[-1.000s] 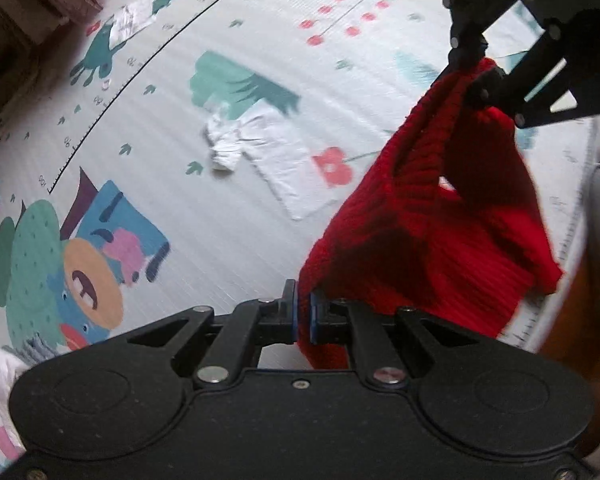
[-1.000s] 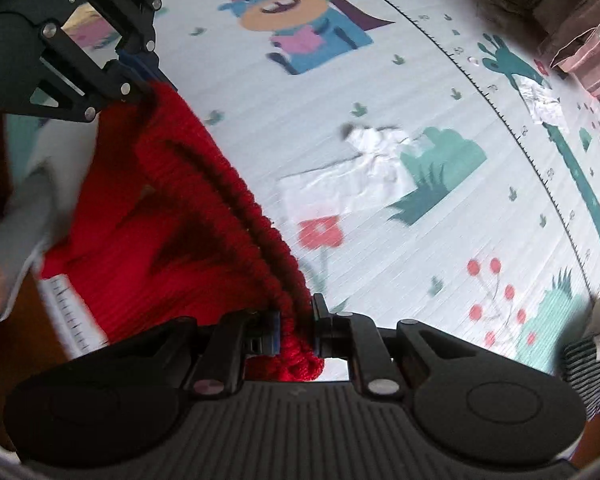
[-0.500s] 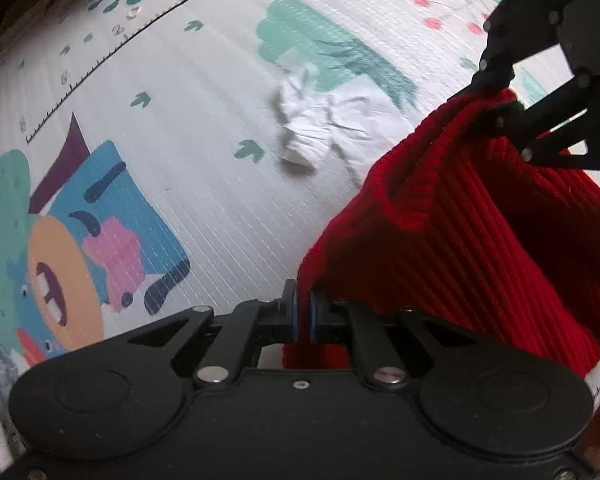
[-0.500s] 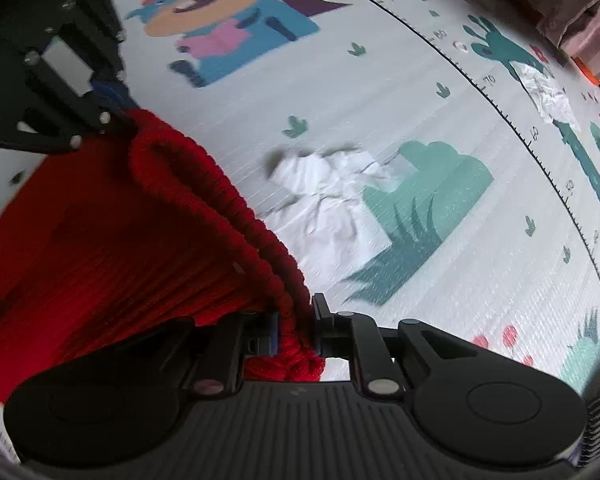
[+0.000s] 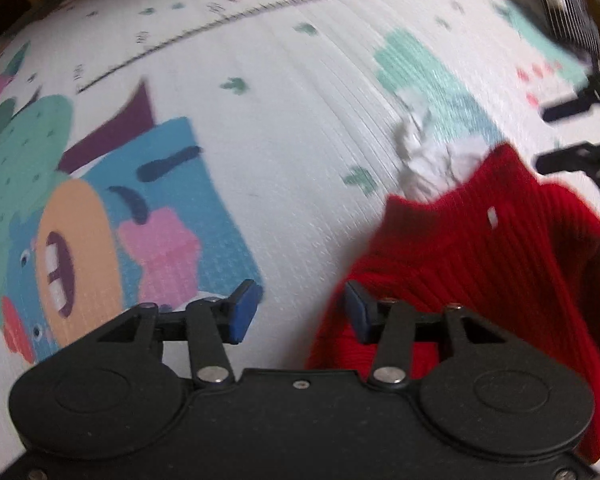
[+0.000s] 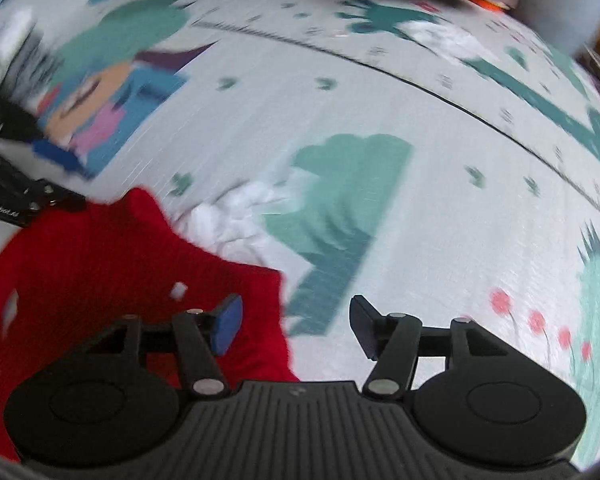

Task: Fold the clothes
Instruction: 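Lower the sweater onto the mat and open both grippers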

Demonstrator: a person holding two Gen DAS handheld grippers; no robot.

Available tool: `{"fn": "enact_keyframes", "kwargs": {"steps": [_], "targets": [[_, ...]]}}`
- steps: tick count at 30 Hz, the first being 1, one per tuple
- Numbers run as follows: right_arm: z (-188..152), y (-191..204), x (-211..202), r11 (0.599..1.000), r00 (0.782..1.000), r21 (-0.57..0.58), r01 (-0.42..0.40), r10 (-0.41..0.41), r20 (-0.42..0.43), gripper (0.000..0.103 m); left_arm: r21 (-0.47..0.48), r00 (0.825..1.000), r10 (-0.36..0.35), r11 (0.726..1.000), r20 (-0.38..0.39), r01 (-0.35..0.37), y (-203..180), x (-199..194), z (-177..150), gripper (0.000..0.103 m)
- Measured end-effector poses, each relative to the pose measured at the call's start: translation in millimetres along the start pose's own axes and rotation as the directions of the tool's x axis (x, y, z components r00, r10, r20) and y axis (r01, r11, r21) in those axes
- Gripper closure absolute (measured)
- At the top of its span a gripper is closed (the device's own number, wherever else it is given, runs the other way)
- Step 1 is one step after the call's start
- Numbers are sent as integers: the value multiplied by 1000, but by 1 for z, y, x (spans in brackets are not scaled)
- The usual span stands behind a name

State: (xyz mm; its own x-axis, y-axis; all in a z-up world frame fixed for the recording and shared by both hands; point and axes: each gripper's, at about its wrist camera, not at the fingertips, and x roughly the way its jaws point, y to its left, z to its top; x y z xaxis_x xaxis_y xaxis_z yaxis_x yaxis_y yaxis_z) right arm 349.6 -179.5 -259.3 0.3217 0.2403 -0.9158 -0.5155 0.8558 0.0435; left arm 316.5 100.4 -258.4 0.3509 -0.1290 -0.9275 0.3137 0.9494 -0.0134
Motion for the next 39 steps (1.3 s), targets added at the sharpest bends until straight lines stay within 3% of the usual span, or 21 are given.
{"fn": "enact_keyframes", "kwargs": {"steps": [4,7,11,15,18,23,26,27,28,29,31,35,39], "targets": [[-32,-34,-38,984,998,164,-67,65,19,43,-106,996,-64,992,61,70,19,-29,-15,56],[-84,-43,-63,966,994,233,-113,108,33,43,-204,984,-143,965,107,163,27,-51,-46,54],[-173,-32,-80,968,994,227,-104,94,55,43,-341,960,-233,899,155,274,32,-75,-113,54],[-238,-28,-77,911,986,378,-163,144,77,43,-453,960,-223,847,172,278,33,-88,-193,54],[-262,-11,-77,893,979,401,-204,182,92,43,-538,956,-224,791,189,292,25,-90,-246,54],[-280,13,-69,915,990,379,-138,121,69,44,-592,936,-259,725,239,352,0,-81,-284,54],[-284,16,-68,901,989,410,-140,111,95,44,-588,927,-295,717,230,374,-13,-72,-283,56],[-283,16,-68,900,990,414,-136,105,99,52,-587,926,-301,716,229,377,-16,-70,-282,56],[-282,17,-68,902,991,414,-125,92,99,77,-586,925,-303,716,229,379,-17,-68,-281,66],[-281,20,-68,909,994,406,-97,66,92,84,-586,926,-300,716,231,379,-17,-68,-280,84],[-281,26,-67,917,994,390,-83,51,92,85,-588,928,-289,717,236,374,-16,-68,-281,95],[-286,19,-64,887,984,430,-169,131,116,95,-568,925,-278,731,258,378,-5,-75,-276,96],[-274,-13,-77,909,990,413,-57,-2,142,98,-542,930,-234,761,283,357,20,-90,-270,98]]}}
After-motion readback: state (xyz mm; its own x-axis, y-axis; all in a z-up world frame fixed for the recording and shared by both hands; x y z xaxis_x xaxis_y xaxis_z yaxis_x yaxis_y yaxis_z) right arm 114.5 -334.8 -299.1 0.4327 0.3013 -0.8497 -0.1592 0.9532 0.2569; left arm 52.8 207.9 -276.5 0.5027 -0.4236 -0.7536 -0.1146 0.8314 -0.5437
